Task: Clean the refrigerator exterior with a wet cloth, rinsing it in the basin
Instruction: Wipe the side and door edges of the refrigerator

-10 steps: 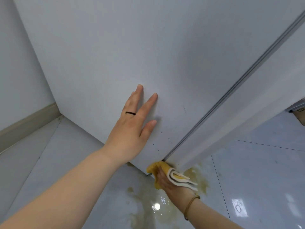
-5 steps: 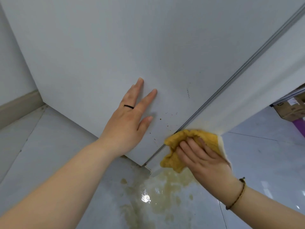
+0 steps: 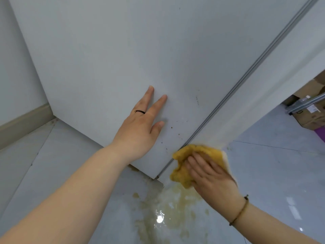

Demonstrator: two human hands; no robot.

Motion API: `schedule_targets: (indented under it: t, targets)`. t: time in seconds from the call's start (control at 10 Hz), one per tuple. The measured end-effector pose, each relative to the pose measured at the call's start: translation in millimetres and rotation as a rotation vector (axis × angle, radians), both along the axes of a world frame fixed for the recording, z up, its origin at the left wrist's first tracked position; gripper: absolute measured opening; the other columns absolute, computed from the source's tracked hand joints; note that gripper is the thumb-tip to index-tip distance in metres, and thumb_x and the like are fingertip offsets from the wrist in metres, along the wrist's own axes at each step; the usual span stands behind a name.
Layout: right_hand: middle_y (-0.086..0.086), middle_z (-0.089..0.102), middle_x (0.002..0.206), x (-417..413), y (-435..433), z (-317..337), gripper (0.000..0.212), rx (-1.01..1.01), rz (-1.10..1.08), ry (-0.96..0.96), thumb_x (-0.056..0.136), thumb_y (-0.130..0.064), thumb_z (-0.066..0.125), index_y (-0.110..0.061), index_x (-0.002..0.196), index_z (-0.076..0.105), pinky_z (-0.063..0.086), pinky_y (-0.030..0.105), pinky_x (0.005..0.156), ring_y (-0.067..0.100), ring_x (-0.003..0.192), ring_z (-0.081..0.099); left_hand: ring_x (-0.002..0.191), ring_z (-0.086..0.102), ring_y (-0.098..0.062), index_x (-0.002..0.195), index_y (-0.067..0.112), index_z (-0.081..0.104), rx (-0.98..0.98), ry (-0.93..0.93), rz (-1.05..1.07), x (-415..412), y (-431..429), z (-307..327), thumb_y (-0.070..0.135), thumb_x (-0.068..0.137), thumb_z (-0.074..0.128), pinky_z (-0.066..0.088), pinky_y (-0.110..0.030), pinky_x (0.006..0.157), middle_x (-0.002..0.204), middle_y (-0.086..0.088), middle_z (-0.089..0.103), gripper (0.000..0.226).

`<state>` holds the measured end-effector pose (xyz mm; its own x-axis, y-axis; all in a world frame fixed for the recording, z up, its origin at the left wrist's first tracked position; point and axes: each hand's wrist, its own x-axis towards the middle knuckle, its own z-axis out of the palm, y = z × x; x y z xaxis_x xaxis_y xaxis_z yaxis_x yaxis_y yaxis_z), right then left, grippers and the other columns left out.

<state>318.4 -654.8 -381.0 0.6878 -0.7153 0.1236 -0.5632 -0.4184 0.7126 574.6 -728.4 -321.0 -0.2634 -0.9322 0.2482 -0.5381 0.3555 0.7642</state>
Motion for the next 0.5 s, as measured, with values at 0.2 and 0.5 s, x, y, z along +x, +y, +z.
schedule_targets:
  t: [0.2, 0.5]
  targets:
    - [0.0, 0.032, 0.141, 36.8, -36.2, 75.1, 0.053, -0.22, -0.103, -0.31, 0.09, -0.039, 0.037, -0.013, 0.137, 0.034, -0.007, 0.038, 0.117, 0.019, 0.144, -0.005, 0.124, -0.005, 0.013, 0.126, 0.047, 0.0, -0.123, 0.0, 0.048, 0.3, -4.9, -9.8, 0.039, 0.095, 0.036, -0.01, 0.006, 0.093, 0.133, 0.031, -0.017, 0.048]
    - [0.012, 0.063, 0.114, 109.9, -61.6, 26.3, 0.034, 1.077, -0.422, -1.488, 0.095, -0.009, 0.033, -0.01, 0.086, 0.066, 0.038, 0.024, 0.102, 0.018, 0.117, 0.053, 0.13, 0.0, 0.014, 0.12, 0.056, 0.004, -0.114, 0.093, 0.05, -0.7, -5.4, -12.5, 0.046, 0.088, 0.03, 0.003, -0.009, 0.107, 0.132, 0.039, -0.007, 0.042]
